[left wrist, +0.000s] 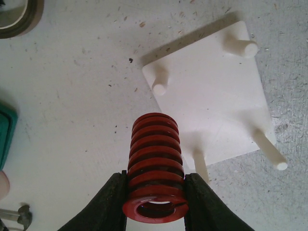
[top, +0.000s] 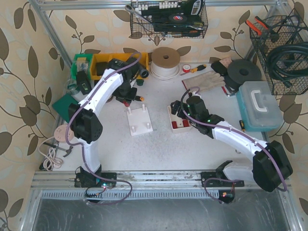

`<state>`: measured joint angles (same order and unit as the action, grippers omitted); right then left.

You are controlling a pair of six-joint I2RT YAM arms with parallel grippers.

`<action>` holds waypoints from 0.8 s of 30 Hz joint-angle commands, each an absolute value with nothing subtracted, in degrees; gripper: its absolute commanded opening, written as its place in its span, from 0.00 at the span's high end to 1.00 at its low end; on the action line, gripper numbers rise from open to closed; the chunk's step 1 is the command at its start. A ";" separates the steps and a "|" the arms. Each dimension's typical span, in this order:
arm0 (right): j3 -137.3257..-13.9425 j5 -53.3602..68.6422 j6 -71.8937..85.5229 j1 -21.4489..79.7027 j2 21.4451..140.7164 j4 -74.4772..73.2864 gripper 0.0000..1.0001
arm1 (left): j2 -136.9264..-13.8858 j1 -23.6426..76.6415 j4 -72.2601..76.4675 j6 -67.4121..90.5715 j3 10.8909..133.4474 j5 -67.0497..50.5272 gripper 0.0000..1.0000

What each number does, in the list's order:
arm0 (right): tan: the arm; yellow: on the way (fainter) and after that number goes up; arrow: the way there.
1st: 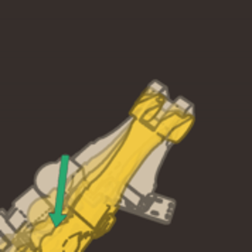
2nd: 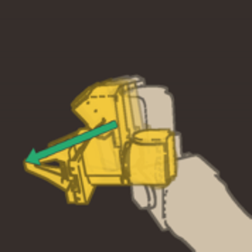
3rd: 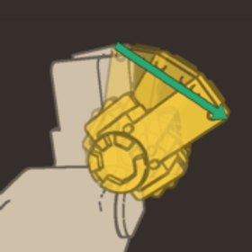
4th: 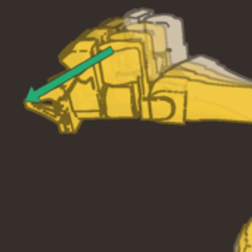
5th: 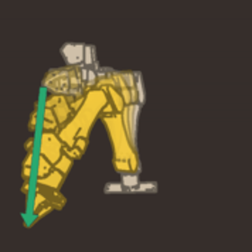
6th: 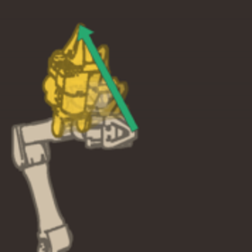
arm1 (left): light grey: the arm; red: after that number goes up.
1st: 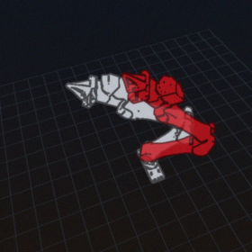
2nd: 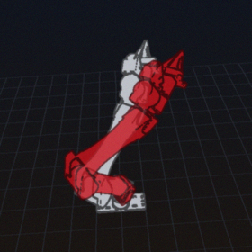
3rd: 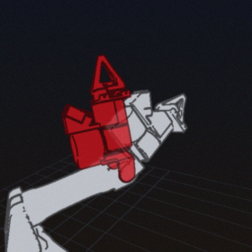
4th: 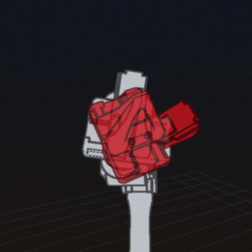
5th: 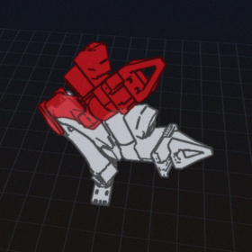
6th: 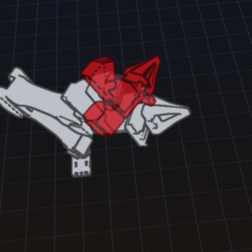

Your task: Install the large spring

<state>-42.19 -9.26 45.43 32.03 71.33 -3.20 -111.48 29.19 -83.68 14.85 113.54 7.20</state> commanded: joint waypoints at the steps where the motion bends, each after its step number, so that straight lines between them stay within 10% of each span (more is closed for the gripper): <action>1: -41.58 -10.72 45.70 32.38 71.76 -2.22 0.02 | -112.74 28.64 -83.92 13.95 116.26 5.22 1.00; 24: -41.99 -10.36 45.70 32.32 72.48 -2.25 0.02 | -113.91 25.15 -79.20 13.69 110.45 0.54 1.00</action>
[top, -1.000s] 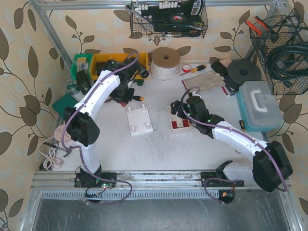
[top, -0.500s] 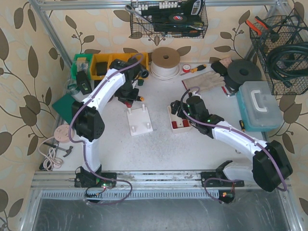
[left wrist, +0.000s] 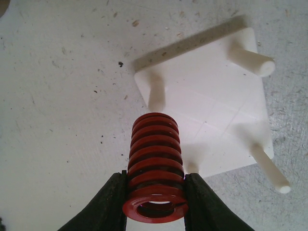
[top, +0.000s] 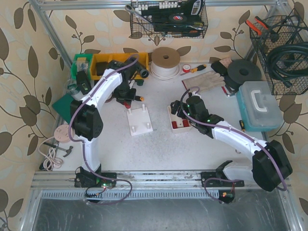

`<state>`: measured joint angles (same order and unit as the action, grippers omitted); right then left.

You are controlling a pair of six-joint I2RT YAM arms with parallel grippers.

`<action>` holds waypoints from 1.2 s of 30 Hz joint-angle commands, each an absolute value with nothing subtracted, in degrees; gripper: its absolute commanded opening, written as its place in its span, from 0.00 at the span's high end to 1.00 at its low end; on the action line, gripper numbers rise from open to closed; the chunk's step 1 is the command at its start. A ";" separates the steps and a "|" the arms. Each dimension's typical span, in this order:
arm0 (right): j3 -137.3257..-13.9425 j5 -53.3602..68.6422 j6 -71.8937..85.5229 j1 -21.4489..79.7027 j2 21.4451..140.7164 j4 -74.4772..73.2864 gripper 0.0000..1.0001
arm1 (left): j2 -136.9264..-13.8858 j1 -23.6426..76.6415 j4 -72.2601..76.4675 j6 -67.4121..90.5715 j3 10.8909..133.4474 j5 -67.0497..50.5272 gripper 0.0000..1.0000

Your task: Install the large spring

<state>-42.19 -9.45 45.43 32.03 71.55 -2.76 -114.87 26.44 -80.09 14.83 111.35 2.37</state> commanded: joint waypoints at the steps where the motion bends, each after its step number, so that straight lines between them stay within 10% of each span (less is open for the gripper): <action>1: -42.01 -10.35 45.67 32.33 72.48 -2.25 0.02 | -113.87 25.06 -78.93 13.62 110.06 0.45 1.00; 36: -42.28 -9.65 45.55 32.34 72.80 -2.28 0.03 | -119.23 23.38 -73.95 12.63 108.67 -2.45 1.00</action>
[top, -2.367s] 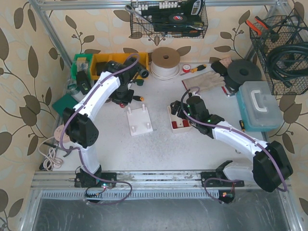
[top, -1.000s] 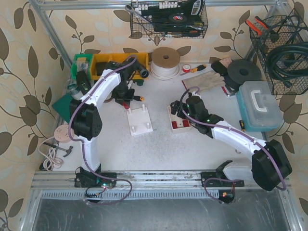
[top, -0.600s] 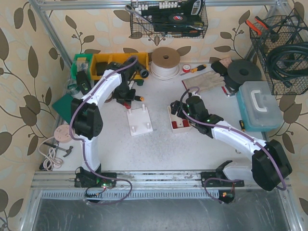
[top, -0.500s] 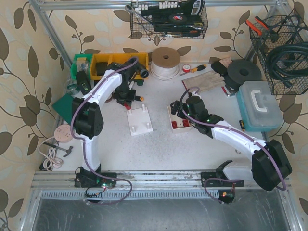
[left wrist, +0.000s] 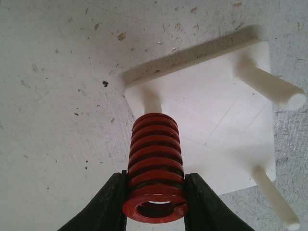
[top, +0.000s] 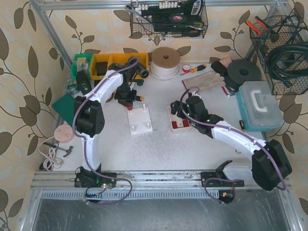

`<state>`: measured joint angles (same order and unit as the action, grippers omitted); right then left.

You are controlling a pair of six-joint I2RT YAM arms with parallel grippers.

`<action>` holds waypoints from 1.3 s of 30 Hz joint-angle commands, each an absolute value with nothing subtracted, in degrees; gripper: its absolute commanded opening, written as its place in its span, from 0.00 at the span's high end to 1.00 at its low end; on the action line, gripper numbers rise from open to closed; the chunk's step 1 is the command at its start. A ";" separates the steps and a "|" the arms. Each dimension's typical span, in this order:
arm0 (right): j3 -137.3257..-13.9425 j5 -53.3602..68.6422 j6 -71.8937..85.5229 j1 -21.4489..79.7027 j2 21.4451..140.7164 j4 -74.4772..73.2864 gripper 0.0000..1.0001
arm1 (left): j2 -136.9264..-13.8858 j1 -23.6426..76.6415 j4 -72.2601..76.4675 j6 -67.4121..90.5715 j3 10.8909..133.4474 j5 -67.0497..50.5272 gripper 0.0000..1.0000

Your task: Install the large spring

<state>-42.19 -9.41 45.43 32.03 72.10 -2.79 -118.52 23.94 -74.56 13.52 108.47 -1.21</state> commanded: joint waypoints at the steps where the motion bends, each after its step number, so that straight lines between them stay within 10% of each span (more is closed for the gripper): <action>1: -42.28 -9.64 45.65 32.34 72.81 -2.36 0.03 | -119.37 23.38 -73.78 12.73 108.40 -2.38 1.00; 39: -42.71 -10.02 45.42 32.87 72.89 -2.89 0.03 | -123.63 23.47 -73.17 10.59 106.79 -5.41 1.00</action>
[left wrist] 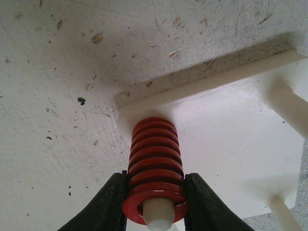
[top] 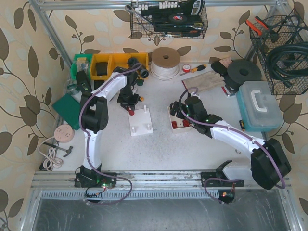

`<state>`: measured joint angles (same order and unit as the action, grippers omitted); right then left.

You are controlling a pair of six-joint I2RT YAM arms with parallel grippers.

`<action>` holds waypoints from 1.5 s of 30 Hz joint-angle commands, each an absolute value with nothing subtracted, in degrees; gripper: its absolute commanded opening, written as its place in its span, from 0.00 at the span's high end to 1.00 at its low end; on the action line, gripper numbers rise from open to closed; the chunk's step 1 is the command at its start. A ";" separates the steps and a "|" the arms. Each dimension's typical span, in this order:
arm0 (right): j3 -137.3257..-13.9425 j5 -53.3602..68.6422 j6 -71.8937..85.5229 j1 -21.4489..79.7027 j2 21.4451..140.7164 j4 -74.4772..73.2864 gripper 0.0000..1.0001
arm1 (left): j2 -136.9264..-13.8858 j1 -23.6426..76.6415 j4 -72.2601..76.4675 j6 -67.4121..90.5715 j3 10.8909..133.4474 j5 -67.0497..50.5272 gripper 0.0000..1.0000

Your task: Install the large spring

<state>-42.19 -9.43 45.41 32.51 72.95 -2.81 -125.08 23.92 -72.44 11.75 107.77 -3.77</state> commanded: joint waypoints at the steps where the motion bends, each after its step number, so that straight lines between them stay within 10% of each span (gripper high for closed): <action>1: -42.64 -10.01 45.41 32.87 72.82 -2.90 0.03 | -123.37 23.47 -73.09 10.65 106.58 -5.47 1.00; 8: -42.21 -10.03 45.52 32.88 72.04 -2.82 0.03 | -121.80 23.81 -74.70 12.33 107.65 -4.88 0.52; 12: -42.19 -9.97 45.51 32.89 72.10 -2.81 0.03 | -120.16 24.14 -75.32 13.12 108.66 -5.45 0.41; 34: -41.08 -10.85 45.86 32.96 70.30 -2.98 0.02 | -112.94 26.41 -80.83 17.17 114.21 -1.01 0.36; 45: -40.00 -11.12 46.38 33.22 68.91 -3.25 0.02 | -95.43 34.17 -62.23 23.88 96.59 -1.30 0.37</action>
<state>-40.82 -10.04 45.87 32.75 69.91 -2.87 -102.48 32.34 -70.08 19.92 102.04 -1.52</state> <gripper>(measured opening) 0.977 0.635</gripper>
